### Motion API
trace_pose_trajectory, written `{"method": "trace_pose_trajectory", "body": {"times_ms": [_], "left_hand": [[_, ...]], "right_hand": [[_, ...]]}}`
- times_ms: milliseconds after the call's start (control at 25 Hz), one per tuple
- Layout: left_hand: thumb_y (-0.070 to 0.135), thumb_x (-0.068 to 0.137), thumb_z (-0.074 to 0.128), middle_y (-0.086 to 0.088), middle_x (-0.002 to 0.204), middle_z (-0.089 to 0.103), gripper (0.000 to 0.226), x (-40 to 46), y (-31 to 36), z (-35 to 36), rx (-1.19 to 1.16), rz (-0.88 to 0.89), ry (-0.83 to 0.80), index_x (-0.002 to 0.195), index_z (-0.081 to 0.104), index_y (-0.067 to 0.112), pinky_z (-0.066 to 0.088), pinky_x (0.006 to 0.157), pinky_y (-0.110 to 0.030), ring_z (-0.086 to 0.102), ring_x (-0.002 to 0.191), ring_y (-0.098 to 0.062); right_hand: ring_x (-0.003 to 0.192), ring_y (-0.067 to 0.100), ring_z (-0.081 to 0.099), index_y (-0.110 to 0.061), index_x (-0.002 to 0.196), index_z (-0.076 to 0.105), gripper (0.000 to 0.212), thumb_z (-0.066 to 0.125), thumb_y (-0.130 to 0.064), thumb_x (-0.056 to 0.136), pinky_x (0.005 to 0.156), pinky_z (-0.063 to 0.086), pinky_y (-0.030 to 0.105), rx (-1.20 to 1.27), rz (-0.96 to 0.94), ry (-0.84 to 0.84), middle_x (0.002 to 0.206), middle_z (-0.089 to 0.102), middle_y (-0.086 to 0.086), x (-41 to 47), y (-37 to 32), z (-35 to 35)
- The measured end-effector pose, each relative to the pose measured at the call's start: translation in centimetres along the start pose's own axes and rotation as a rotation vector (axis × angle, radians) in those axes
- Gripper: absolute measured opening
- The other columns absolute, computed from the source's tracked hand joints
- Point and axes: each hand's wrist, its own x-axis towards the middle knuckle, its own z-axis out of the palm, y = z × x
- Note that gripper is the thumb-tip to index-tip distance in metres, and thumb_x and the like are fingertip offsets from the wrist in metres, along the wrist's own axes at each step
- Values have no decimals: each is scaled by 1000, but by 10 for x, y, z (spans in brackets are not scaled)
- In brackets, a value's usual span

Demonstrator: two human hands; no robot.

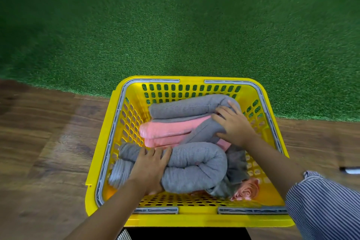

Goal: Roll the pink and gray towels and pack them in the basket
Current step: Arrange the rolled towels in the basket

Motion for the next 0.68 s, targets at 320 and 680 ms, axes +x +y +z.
{"method": "trace_pose_trajectory", "body": {"times_ms": [320,680], "left_hand": [[64,31,68,-7,87,63,105,-1,1,1,-16,-24,-13,120,46,13,47,67,-46,60,71,-29],[64,30,69,-7,85,62,107,-1,1,1,2,-22,-3,120,45,12,48,62,-46,60,69,-28]], "right_hand": [[80,19,51,-19,90,50,34,69,-22,62,64,46,34,497,187,-202,91,55,1,-74,-13,-16],[139,21,8,-30,143,26,107,55,-73,50,113,2,53,462,110,-999,151,19,-4,-85,-44,-3]]}}
